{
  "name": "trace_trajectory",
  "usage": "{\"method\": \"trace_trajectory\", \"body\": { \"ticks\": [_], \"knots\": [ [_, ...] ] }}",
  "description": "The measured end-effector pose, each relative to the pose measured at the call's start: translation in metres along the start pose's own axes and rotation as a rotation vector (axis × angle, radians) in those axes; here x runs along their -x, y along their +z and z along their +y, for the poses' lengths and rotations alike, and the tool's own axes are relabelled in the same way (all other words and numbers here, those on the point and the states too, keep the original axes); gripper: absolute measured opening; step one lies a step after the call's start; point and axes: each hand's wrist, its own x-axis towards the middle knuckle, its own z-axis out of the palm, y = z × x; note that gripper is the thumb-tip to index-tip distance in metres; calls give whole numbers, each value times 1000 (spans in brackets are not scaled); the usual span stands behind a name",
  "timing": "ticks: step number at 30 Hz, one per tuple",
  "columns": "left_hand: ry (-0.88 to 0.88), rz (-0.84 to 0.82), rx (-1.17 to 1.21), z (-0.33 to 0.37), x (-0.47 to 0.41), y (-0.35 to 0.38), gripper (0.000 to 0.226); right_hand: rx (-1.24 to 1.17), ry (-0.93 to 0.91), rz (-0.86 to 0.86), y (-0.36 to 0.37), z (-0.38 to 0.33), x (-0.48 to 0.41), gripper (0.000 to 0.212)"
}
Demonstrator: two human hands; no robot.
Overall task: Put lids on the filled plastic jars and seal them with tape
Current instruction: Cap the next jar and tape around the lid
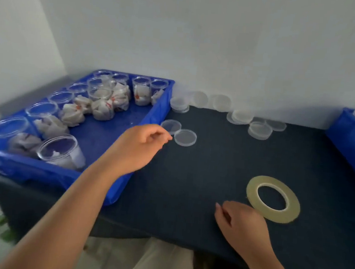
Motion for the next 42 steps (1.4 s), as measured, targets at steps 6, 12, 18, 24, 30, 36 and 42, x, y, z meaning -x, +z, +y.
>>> {"method": "trace_trajectory", "body": {
  "ticks": [6,12,18,24,30,36,42],
  "knots": [
    [-227,149,-631,-65,-81,-83,16,-20,-10,-45,-1,0,-2,61],
    [-595,-422,-911,-100,-78,-80,73,-34,-24,-44,1,1,-4,59],
    [-403,-143,-945,-85,-55,-98,80,-38,-19,-46,1,1,-4,59],
    [-637,-345,-1067,-95,-9,-118,107,-36,-5,-56,-1,0,-5,60],
    [-477,-57,-850,-101,-17,-100,108,-32,0,-61,-2,-1,-5,62],
    [-352,-18,-688,-83,-35,-85,105,-25,7,-38,-5,-3,-4,61],
    [44,501,-564,-34,-38,-84,91,-54,43,-53,-4,0,-3,55]
  ]
}}
